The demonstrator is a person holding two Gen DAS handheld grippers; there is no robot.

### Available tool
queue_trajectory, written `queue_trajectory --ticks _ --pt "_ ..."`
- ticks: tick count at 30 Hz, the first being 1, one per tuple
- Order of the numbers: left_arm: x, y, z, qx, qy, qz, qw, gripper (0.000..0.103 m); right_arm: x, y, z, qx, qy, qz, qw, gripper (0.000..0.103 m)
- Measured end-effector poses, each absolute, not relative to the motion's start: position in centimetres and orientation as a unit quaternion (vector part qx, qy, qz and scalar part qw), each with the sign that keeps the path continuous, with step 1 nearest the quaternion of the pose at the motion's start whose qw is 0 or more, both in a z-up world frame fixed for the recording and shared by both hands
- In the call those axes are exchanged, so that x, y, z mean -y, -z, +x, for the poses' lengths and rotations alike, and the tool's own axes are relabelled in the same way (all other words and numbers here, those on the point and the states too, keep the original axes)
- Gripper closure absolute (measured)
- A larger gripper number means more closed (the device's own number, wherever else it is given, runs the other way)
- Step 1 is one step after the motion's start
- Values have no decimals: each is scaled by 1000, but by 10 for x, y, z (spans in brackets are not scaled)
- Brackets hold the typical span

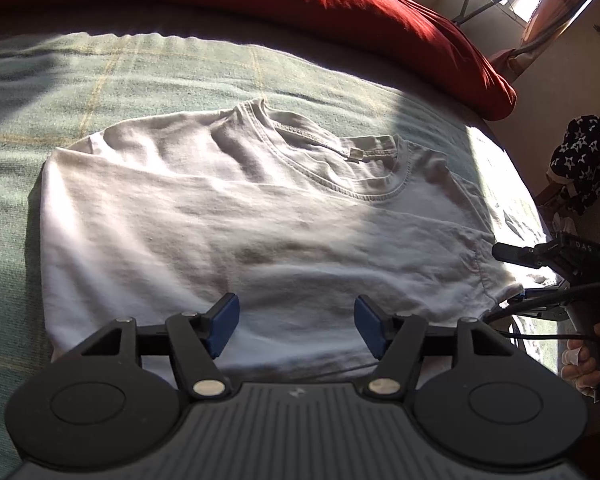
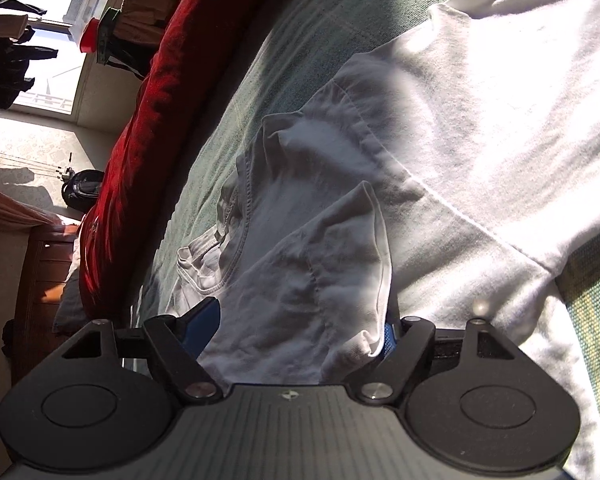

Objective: Fold clothes

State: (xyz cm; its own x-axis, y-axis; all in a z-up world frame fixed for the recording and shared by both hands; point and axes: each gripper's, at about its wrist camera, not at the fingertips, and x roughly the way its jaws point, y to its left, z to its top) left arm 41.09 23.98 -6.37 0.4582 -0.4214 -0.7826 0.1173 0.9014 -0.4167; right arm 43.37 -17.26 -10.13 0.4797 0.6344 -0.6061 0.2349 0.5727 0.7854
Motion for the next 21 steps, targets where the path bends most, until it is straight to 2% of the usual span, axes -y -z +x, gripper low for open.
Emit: queue_trajectory --ticks 1,2,6,7,9,12,14,18,21 --pt "-240 64 411 -495 160 -154 840 39 176 104 431 -493 -132 451 732 50" --pt "-240 64 411 -495 161 -154 840 39 179 106 429 -494 -129 461 726 54" --pt "-241 64 411 -495 161 -155 840 39 184 103 420 -492 -125 460 728 87" --pt "-241 64 411 -495 161 -155 840 39 183 99 420 -488 -127 455 734 89" --pt "-241 64 411 -494 161 -155 840 38 182 97 423 -488 -132 448 737 89" --pt "-240 64 410 -493 159 -155 841 38 179 102 434 -497 -135 436 738 82" --pt "-240 63 410 -493 158 -155 841 38 177 106 439 -497 -139 432 740 82" --pt "-241 62 409 -492 156 -156 842 39 170 100 444 -492 -146 411 753 95" --pt "-241 56 405 -489 153 -150 845 39 168 91 445 -486 -155 401 761 95"
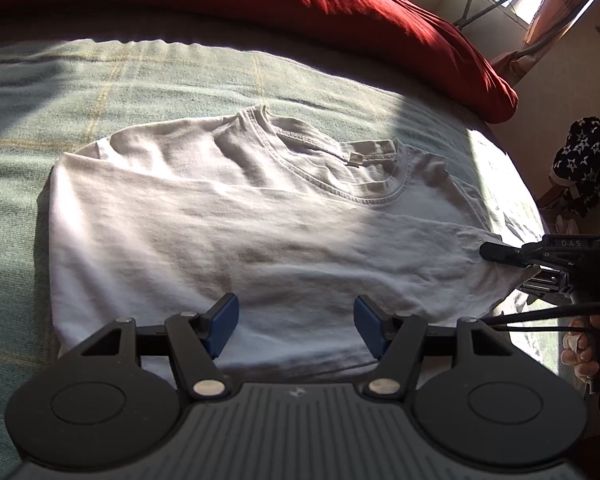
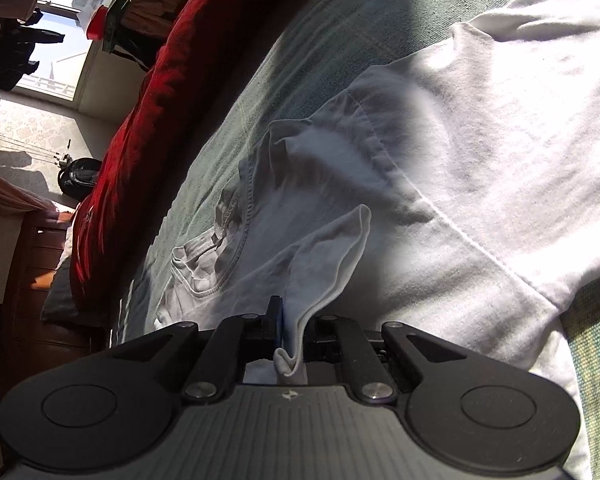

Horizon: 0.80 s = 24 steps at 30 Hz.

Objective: Fold clothes

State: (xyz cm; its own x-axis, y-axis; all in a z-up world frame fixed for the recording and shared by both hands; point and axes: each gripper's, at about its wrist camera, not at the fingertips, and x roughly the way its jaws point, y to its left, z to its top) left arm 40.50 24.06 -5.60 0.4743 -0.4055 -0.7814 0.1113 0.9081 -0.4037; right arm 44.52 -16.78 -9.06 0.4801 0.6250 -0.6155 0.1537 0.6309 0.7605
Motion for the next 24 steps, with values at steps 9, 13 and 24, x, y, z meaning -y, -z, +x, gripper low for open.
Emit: queue_trajectory --ticks 9,13,24 --pt "-236 48 396 -477 165 -138 852 39 156 37 461 -452 -191 300 818 96" --pt "-236 59 396 -488 158 -142 847 40 152 48 464 -482 -177 260 818 95" --pt "-254 59 407 -497 95 -118 854 42 149 22 431 -477 -124 176 852 69"
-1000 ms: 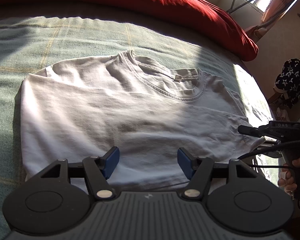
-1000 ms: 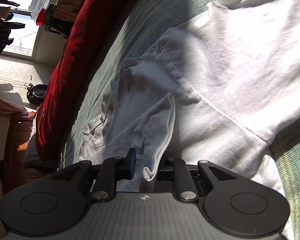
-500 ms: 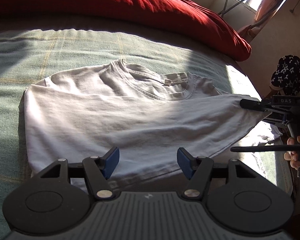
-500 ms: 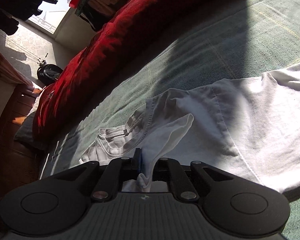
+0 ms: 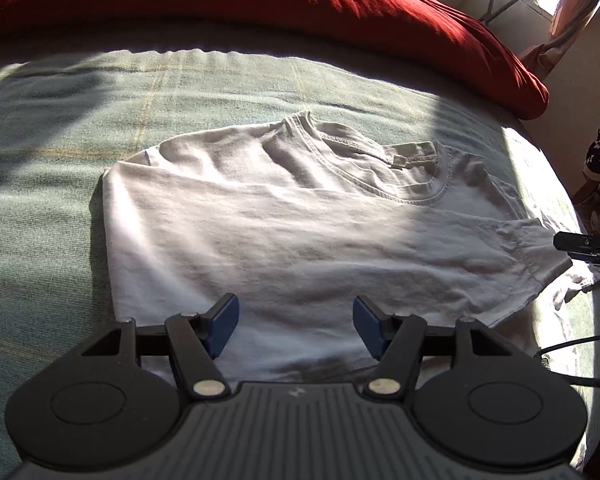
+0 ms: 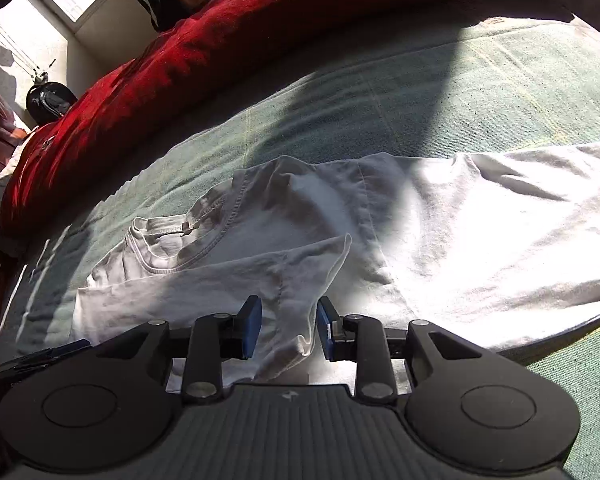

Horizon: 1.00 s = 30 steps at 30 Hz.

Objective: Fold clothes

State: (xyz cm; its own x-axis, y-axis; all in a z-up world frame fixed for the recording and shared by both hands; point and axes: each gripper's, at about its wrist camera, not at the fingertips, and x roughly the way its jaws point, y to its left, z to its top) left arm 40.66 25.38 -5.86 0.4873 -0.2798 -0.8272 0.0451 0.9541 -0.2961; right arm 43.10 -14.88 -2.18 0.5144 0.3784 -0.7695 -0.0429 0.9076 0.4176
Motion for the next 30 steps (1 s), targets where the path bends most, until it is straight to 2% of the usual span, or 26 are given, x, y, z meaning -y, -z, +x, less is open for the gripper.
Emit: queue_trajectory --ticks 3,7,14,16,24,30 --pt "-257 55 402 -484 91 -124 861 41 125 9 436 -461 -148 127 866 65" --pt "-258 48 396 -472 81 -111 871 40 84 6 437 -453 -150 3 879 64" --pt "-264 54 390 -476 67 -124 868 40 90 -17 426 -416 -101 -13 904 64" --pt "-261 54 390 -476 71 -127 867 40 84 -15 427 -420 -123 -13 899 60" --pt "-250 57 387 -494 74 -68 864 38 48 46 435 -484 -166 -41 858 60" --pt "-244 45 368 -501 67 -50 861 39 67 40 422 -508 -167 -22 845 59"
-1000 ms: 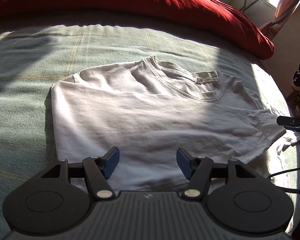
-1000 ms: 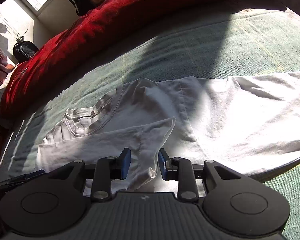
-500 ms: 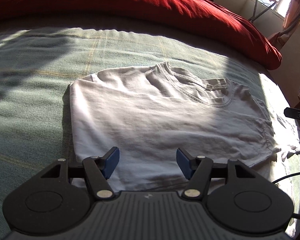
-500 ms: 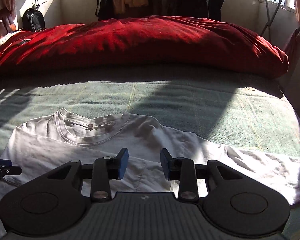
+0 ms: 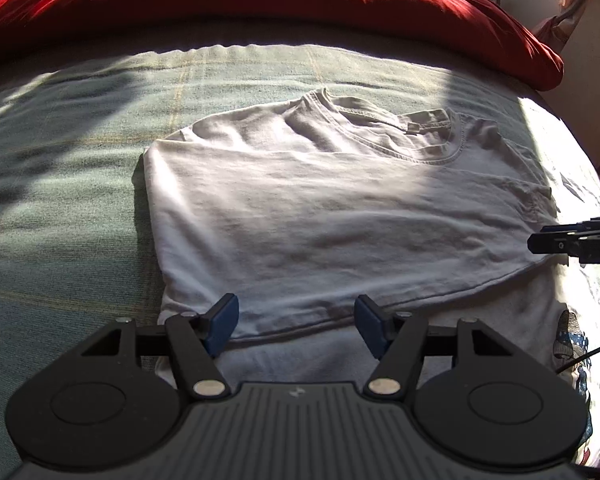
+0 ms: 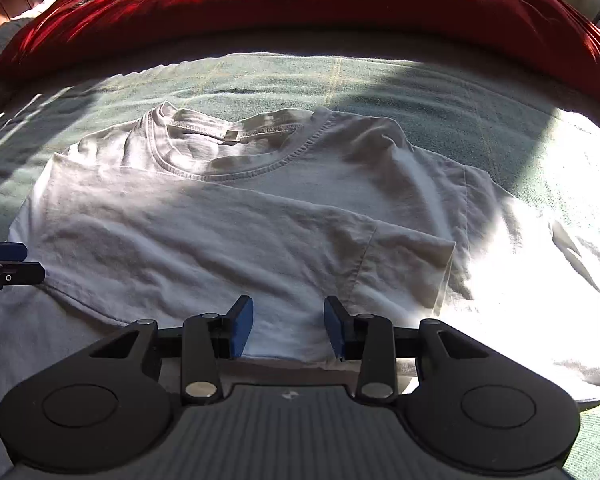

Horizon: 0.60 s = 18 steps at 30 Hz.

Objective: Fold clothes

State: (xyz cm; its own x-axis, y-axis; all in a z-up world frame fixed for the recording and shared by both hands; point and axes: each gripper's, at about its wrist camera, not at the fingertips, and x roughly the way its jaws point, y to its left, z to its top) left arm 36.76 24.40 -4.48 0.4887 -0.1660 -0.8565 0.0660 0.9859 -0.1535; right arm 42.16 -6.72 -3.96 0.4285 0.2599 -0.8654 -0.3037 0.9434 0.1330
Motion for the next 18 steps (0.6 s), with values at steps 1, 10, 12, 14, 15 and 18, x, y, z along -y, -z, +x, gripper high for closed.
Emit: queue_trajectory --ticks 1,10,12,14,15,18 --pt "-240 41 364 -495 69 -39 865 39 71 34 420 -510 -171 -4 843 59" --pt "-208 41 343 -466 113 41 876 37 60 35 384 -530 -201 10 824 49" --pt "-206 45 336 -472 113 42 873 37 59 42 373 -533 -197 -8 823 49" --pt "-206 50 329 -484 110 47 867 37 58 48 363 -536 -195 -26 821 48" --pt "-205 53 325 -490 108 50 864 37 58 49 359 -538 -195 -33 820 48" --pt "-207 54 311 -496 107 52 860 34 58 50 349 -541 -194 -53 817 46"
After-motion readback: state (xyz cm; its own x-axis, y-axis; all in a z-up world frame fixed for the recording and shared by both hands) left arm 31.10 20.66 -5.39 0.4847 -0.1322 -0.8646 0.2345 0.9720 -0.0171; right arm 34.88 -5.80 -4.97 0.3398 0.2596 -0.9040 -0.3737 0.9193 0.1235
